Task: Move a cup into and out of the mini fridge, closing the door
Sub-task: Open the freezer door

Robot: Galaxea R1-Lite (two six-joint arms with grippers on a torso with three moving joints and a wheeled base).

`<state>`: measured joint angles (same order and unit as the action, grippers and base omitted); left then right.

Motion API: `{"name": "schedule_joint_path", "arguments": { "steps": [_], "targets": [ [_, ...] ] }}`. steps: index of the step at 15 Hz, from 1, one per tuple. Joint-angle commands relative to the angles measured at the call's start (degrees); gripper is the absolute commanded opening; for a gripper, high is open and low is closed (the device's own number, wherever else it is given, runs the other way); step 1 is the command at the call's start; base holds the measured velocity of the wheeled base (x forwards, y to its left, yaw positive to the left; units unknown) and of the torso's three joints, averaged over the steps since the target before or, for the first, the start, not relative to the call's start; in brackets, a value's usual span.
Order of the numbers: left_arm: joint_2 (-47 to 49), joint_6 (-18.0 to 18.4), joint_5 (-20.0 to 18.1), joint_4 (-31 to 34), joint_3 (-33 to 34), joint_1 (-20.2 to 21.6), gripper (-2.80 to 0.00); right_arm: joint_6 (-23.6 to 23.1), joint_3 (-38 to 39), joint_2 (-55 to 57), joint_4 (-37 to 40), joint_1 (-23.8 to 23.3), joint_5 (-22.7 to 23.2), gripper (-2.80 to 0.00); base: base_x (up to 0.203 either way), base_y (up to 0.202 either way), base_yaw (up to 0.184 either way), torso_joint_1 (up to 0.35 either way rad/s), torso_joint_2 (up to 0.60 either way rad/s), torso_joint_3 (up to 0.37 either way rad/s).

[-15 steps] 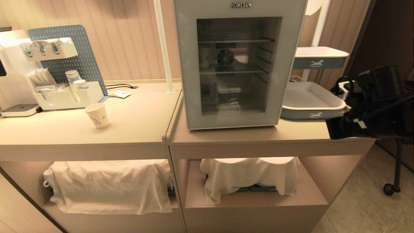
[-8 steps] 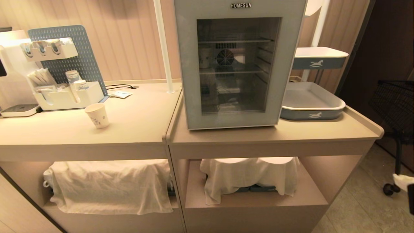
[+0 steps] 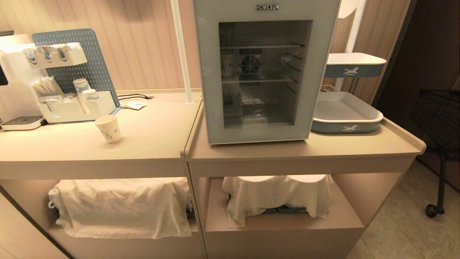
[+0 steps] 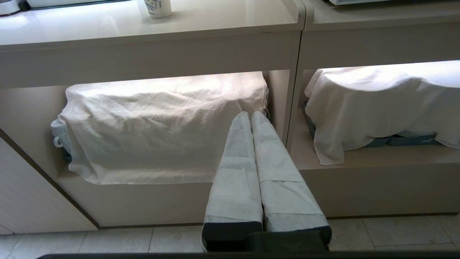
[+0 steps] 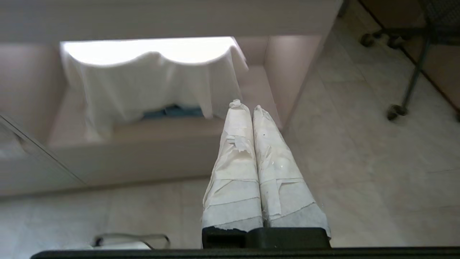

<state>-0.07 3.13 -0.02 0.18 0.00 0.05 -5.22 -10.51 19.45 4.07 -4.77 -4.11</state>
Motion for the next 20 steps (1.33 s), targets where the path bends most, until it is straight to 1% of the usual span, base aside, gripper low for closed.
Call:
{"name": "schedule_joint_path", "arguments": {
  "steps": [1, 2, 3, 4, 5, 6, 7, 8, 9, 11, 13, 16, 20],
  "targets": [
    [0.1, 0.0, 0.0, 0.0, 0.0, 0.0, -2.8, 1.0, 3.2, -3.5, -5.0, -0.7, 1.5, -2.8, 0.0, 0.0, 0.0, 0.0, 0.0, 0.0],
    [0.1, 0.0, 0.0, 0.0, 0.0, 0.0, -2.8, 0.5, 5.7, -3.5, -6.2, -0.7, 2.8, -2.8, 0.0, 0.0, 0.0, 0.0, 0.0, 0.0],
    [0.1, -0.1, 0.0, 0.0, 0.0, 0.0, -2.8, -0.8, 8.4, -3.5, -7.2, -0.5, 5.7, -2.8, 0.0, 0.0, 0.0, 0.0, 0.0, 0.0],
    [0.1, 0.0, 0.0, 0.0, 0.0, 0.0, -2.8, -1.3, 10.2, -3.5, -9.2, -0.4, 6.8, -2.8, 0.0, 0.0, 0.0, 0.0, 0.0, 0.0],
    [0.1, 0.0, 0.0, 0.0, 0.0, 0.0, -2.8, -1.4, 10.4, -4.0, -9.7, 0.8, 7.0, -2.8, 0.0, 0.0, 0.0, 0.0, 0.0, 0.0],
    [0.0, 0.0, 0.0, 0.0, 0.0, 0.0, -2.8, -1.5, 9.7, -6.0, -7.0, 3.1, 6.9, -2.8, 0.0, 0.0, 0.0, 0.0, 0.0, 0.0],
    [0.1, 0.0, 0.0, 0.0, 0.0, 0.0, -2.8, -1.4, 8.6, -9.1, -2.1, 4.1, 6.5, -2.8, 0.0, 0.0, 0.0, 0.0, 0.0, 0.0],
    [0.1, -0.1, 0.0, 0.0, 0.0, 0.0, -2.8, -0.5, 8.2, -12.3, 0.3, 4.5, 6.0, -2.8, 0.0, 0.0, 0.0, 0.0, 0.0, 0.0],
    [0.1, -0.1, 0.0, 0.1, 0.0, 0.0, -2.8, 0.5, 8.3, -14.8, 0.7, 4.8, 5.6, -2.8, 0.0, 0.0, 0.0, 0.0, 0.0, 0.0],
    [0.0, -0.7, 0.0, 0.0, 0.0, 0.0, -2.8, 1.0, 8.2, -19.7, 1.1, 4.9, 5.3, -2.8, 0.0, 0.0, 0.0, 0.0, 0.0, 0.0],
    [0.1, -0.8, 0.0, 0.0, 0.0, 0.0, -2.8, 1.5, 8.1, -19.5, 1.7, 5.0, 5.1, -2.8, 0.0, 0.0, 0.0, 0.0, 0.0, 0.0],
    [0.1, -1.5, 0.0, -0.1, 0.0, 0.0, -2.8, 1.2, 8.2, -19.5, 1.4, 5.0, 5.2, -2.8, 0.0, 0.0, 0.0, 0.0, 0.0, 0.0],
    [0.1, -1.4, 0.0, 0.0, 0.0, 0.0, -2.8, 1.1, 8.3, -19.5, 1.4, 5.0, 5.2, -2.8, 0.0, 0.0, 0.0, 0.0, 0.0, 0.0]
  ]
}}
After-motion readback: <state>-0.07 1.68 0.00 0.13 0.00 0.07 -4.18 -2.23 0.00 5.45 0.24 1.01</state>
